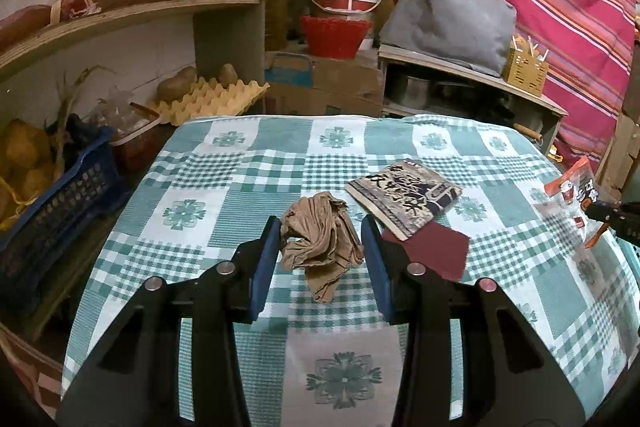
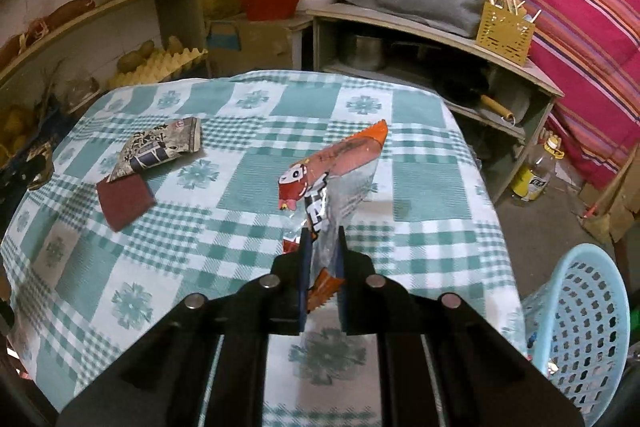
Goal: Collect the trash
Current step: 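Carry the stocking and snack packet in both tools over the basket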
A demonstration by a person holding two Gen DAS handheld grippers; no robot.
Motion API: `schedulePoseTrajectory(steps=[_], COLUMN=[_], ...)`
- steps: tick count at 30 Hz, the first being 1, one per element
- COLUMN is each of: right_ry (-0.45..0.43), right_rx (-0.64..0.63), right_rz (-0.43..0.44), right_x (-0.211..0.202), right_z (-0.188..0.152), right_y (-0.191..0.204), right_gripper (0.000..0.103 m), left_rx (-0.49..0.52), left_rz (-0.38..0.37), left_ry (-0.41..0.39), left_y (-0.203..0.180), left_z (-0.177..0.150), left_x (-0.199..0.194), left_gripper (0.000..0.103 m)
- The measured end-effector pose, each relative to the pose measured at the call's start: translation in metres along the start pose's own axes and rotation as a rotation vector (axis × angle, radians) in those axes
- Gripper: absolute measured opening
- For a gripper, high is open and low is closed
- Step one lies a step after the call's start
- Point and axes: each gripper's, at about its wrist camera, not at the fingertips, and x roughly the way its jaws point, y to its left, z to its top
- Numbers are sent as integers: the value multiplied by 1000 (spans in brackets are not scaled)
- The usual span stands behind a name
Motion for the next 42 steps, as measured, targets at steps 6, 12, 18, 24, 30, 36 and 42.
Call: schedulePoseTrajectory(steps=[6, 12, 18, 24, 30, 36, 42], right_ry=[-14, -54, -99, -117, -105, -89, -79], right_rx=[-21, -7, 17, 73, 131, 197, 232], right_rz=[12, 27, 23, -11, -59, -96, -125], right_x=[-19, -52, -87, -113, -133, -144, -147], right_z=[-11, -19, -26, -43, -66, -85, -96], right_y=[-12, -42, -84, -142, -202, -252, -280], right_gripper=[11, 11, 11, 11, 11, 11, 11], left_rx=[-13, -6, 20, 28, 99, 192, 219], left_rz=[-20, -21, -66, -152, -231, -321, -419], left_ry=[-1, 7, 10, -3, 4, -8, 8], left_y=[-17, -55, -112, -177, -254, -335, -408], left_z=[-8, -17, -19, -13, -11, -12, -15], left_x=[-7, -14, -25, -35, -38, -49, -52], left_gripper=[40, 40, 40, 40, 41, 41, 41])
